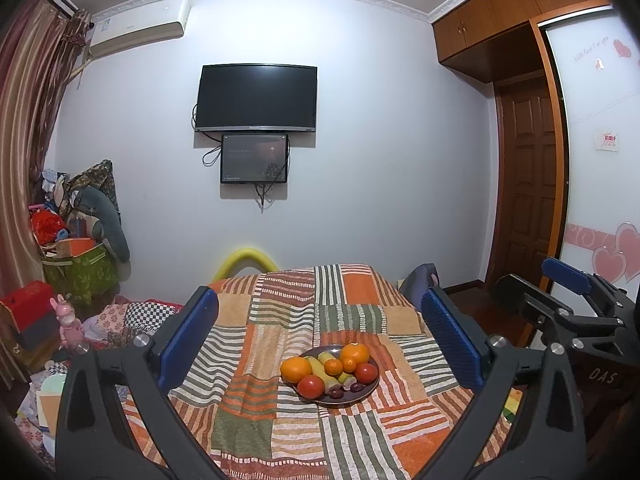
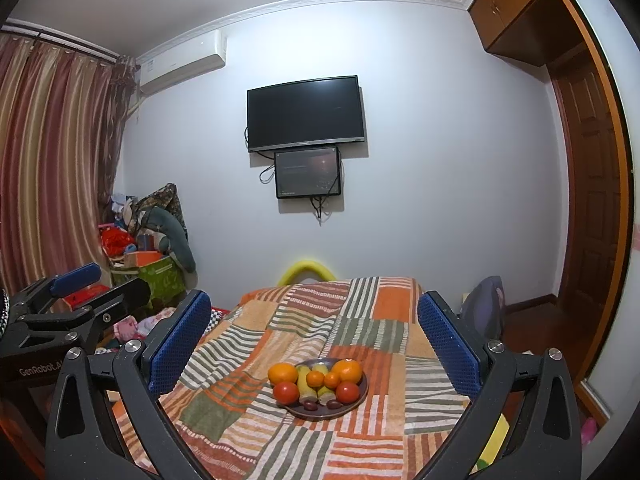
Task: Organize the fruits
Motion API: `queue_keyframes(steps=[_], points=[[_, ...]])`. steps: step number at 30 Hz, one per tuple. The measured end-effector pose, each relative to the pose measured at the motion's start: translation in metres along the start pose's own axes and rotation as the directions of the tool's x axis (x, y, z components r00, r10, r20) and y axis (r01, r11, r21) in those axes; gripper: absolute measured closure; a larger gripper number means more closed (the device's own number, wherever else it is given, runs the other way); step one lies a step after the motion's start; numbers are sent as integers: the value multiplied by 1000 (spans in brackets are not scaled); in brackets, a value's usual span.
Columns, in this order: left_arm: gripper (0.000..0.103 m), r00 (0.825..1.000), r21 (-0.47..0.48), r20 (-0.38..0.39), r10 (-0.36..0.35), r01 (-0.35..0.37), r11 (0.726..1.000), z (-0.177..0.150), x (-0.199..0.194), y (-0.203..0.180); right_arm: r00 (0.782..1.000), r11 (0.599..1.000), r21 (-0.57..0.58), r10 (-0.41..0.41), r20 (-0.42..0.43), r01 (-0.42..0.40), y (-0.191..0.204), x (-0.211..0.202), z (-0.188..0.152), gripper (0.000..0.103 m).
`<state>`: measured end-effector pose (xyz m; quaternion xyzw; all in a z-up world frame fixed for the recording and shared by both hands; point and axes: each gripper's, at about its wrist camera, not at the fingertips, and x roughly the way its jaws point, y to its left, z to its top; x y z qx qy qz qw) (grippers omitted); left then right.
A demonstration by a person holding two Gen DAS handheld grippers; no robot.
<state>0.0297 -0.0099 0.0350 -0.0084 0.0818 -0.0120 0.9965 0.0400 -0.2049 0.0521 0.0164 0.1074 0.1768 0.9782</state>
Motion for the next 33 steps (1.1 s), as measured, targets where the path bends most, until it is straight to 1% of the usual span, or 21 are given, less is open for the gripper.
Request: queue_keyframes(steps=[6,13,25,33], points=[[0,1000,3,-2,5,-5,1000,0,1,-2,1000,1000,6,-3,3,3,0,0,1,0],[0,1000,-2,-17,-20,19,1000,0,3,-2,1000,1000,5,-6,7,6,1,0,1,0],[0,999,9,-7,-32,33,999,1,-2,-5,1000,1000,7,-10,8,10,0,1,3,0],[0,999,0,-18,-37,37,999,2,-1,-4,1000,1000,11,-14,7,13,-1,0,1,0]])
